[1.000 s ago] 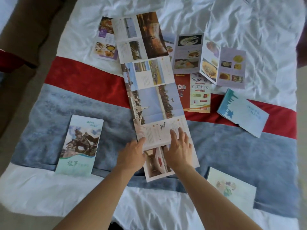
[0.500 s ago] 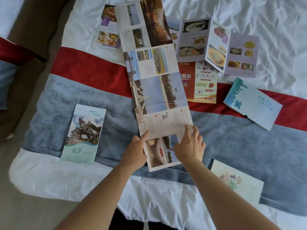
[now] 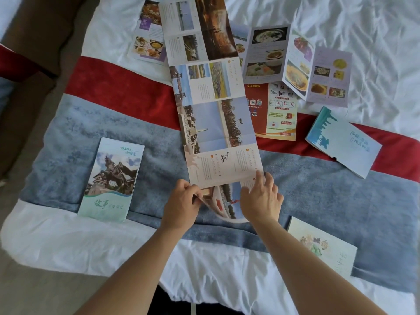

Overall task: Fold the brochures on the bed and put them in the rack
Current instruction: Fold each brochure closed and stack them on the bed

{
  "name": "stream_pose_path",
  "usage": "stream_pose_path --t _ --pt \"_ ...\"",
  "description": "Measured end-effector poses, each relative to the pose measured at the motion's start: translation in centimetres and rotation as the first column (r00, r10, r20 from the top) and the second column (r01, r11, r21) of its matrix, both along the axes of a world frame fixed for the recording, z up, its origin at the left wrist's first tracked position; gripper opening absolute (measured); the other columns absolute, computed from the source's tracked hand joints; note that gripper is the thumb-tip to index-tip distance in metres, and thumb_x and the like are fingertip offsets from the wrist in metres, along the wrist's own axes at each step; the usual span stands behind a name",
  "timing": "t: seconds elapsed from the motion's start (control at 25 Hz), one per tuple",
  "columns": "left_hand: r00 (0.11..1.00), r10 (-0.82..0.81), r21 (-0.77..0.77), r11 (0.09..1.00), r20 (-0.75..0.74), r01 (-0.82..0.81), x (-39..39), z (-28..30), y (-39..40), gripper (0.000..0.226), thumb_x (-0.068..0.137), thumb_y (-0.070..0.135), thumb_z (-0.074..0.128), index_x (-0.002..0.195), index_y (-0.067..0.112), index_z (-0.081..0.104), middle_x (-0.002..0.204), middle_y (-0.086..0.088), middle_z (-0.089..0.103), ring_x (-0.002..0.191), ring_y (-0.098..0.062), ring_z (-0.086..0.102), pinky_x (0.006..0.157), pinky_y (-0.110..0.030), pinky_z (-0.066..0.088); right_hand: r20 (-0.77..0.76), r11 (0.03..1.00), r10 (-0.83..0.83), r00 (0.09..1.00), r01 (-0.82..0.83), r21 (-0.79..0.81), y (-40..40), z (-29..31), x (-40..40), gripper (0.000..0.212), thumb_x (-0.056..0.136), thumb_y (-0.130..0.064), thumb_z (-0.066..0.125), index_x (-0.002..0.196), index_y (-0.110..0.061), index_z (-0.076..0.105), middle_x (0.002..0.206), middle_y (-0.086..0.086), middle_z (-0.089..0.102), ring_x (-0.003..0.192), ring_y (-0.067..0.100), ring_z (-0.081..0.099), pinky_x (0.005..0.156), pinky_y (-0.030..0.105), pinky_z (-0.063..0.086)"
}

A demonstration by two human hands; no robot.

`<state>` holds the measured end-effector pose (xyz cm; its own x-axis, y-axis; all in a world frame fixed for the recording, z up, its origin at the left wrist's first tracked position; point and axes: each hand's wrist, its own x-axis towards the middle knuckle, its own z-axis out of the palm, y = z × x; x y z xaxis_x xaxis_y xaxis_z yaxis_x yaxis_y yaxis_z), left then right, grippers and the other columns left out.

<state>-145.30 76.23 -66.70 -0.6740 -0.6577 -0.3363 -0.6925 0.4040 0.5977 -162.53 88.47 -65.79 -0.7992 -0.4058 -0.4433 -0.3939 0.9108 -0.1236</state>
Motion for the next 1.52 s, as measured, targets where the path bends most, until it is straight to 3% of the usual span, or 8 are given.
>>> stream_pose_path --t 0.36,0.52,0.76,0.88,1.08,1.16,1.32,1.52 --pt "0.838 0.546 0.292 0.805 -0.025 -0.516 -1.3 -0.1 -1.5 0.004 0.099 0.016 0.052 0.101 0.016 0.055 0.112 -0.004 0.059 0.093 -0.018 0.06 0.067 -0.023 0.043 -0.083 0.89 -0.278 0.957 0.224 -0.397 -1.6 2.3 -0.2 0.07 0.096 -0.065 0.022 0.151 -0.023 0.033 0.154 0.005 0.041 0.138 0.025 0.039 0.11 0.05 0.032" --pt "0.771 0.636 0.268 0.736 0.04 -0.622 -1.4 0.0 -2.3 0.007 0.1 0.023 0.05 0.097 0.016 0.05 0.103 -0.004 0.062 0.079 -0.01 0.057 0.054 -0.023 0.039 0.284 0.575 -0.646 0.708 0.697 -0.43 -2.7 2.1 -1.1 0.064 0.098 -0.059 0.023 0.147 -0.023 0.041 0.137 0.008 0.058 0.115 0.029 0.057 0.093 0.043 0.042" --pt "0.781 0.603 0.192 0.757 0.161 -0.624 0.3 -0.6 -3.1 0.034 0.092 0.024 0.061 0.121 0.017 0.044 0.093 0.0 0.066 0.07 -0.013 0.06 0.054 -0.03 0.045 0.388 0.826 -0.404 0.829 0.512 -0.235 -3.4 1.1 0.5 0.061 0.097 -0.035 0.044 0.155 -0.021 0.03 0.131 0.003 0.061 0.11 0.024 0.059 0.086 0.04 0.051" --pt "0.836 0.533 0.161 0.821 0.131 -0.548 0.5 -0.6 -3.7 0.058 0.088 0.02 0.064 0.141 0.016 0.039 0.117 -0.001 0.06 0.101 -0.023 0.061 0.077 -0.043 0.055 0.41 0.839 -0.376 0.831 0.493 -0.229 -4.8 0.8 0.9 0.064 0.096 -0.033 0.044 0.156 -0.021 0.026 0.129 0.004 0.059 0.109 0.025 0.058 0.087 0.044 0.053" --pt "0.869 0.477 0.099 0.866 0.134 -0.49 1.1 -1.1 -4.5 0.004 0.093 0.021 0.058 0.094 0.017 0.059 0.1 0.0 0.068 0.085 -0.019 0.064 0.059 -0.032 0.054 0.348 0.811 -0.394 0.851 0.5 -0.305 -5.5 0.7 1.0 0.043 0.102 -0.034 0.038 0.144 -0.026 0.045 0.119 0.005 0.063 0.103 0.026 0.061 0.086 0.048 0.055" --pt "0.87 0.468 0.081 0.872 0.157 -0.483 1.8 -1.5 -4.5 0.008 0.094 0.022 0.057 0.088 0.017 0.057 0.098 -0.003 0.068 0.082 -0.018 0.063 0.057 -0.031 0.053 0.285 0.828 -0.406 0.869 0.481 -0.289 -5.4 0.7 1.6 0.031 0.099 -0.024 0.038 0.122 -0.025 0.058 0.109 0.004 0.066 0.093 0.026 0.062 0.078 0.044 0.056" --pt "0.868 0.487 0.118 0.86 0.093 -0.496 1.3 -1.0 -5.2 0.03 0.089 0.019 0.062 0.117 0.017 0.055 0.118 -0.002 0.058 0.099 -0.022 0.059 0.074 -0.035 0.05 0.252 0.867 -0.442 0.861 0.482 -0.125 -3.8 0.4 2.7 0.018 0.086 -0.013 0.043 0.089 -0.019 0.06 0.096 0.003 0.065 0.082 0.025 0.061 0.074 0.042 0.056" --pt "0.878 0.477 0.143 0.867 0.044 -0.478 0.0 -0.5 -5.9 0.061 0.092 0.013 0.06 0.147 0.02 0.036 0.123 0.001 0.059 0.107 -0.022 0.06 0.083 -0.04 0.051 0.237 0.845 -0.493 0.837 0.526 -0.1 -3.4 0.2 4.0 0.032 0.086 -0.02 0.046 0.115 -0.017 0.059 0.11 0.002 0.065 0.096 0.026 0.061 0.089 0.048 0.052"
